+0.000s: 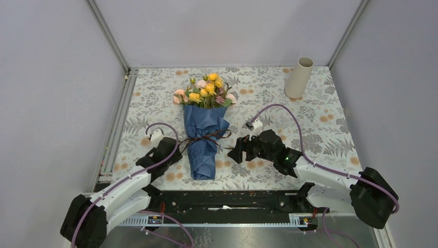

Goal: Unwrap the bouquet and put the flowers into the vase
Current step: Untie the ribbon from the wrapping paper.

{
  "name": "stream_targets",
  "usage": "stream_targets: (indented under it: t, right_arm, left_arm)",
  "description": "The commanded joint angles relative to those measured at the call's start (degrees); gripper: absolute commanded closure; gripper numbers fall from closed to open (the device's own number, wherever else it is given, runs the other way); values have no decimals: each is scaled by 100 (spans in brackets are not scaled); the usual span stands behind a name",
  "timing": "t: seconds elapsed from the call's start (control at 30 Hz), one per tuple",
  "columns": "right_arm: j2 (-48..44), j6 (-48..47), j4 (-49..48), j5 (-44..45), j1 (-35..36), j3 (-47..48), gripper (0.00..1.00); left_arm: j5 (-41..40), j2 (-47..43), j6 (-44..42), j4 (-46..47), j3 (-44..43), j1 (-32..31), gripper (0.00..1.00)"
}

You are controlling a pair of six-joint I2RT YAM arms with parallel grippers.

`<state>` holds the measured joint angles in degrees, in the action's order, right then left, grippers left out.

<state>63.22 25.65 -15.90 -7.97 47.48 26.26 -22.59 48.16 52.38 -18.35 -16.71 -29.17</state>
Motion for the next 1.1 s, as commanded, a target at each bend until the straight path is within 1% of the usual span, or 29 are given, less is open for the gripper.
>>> stream_targets:
  t: [0.0, 0.2, 0.3, 0.5, 0.6, 0.63, 0.67, 0.77, 0.93, 1.07]
  right_arm:
    - [-151, 15, -83, 162, 55, -11, 19]
    - [-221, 37, -64, 173, 59, -68, 19]
    - [-249, 33, -30, 180, 59, -76, 19]
    - [-285, 31, -36, 216, 57, -96, 20]
    - [-220, -6, -66, 238, 59, -75, 19]
    - [-186, -27, -98, 219, 59, -63, 17]
    - [-142, -68, -166, 172, 59, -62, 15]
    - [39, -205, -405, 35, 68, -26, 14]
    - [477, -487, -529, 19, 68, 198, 16]
    - [839, -573, -770, -46, 68, 296, 17]
  left_arm:
    - [-137, 236, -101, 373, -259, 23, 63]
    - [-264, 427, -132, 517, -318, 25, 64]
    - [-261, 501, -123, 542, -333, 25, 73]
    - [-223, 616, -123, 572, -349, 25, 76]
    - [-237, 622, -147, 614, -371, 26, 86]
    - [-224, 624, -186, 646, -388, 25, 90]
    - [-141, 629, -309, 754, -401, 25, 94]
    - [189, 591, -726, 1142, -500, 25, 100]
    - [84, 584, -1032, 1112, -897, 38, 100]
    - [76, 733, -1066, 921, -1138, 141, 100]
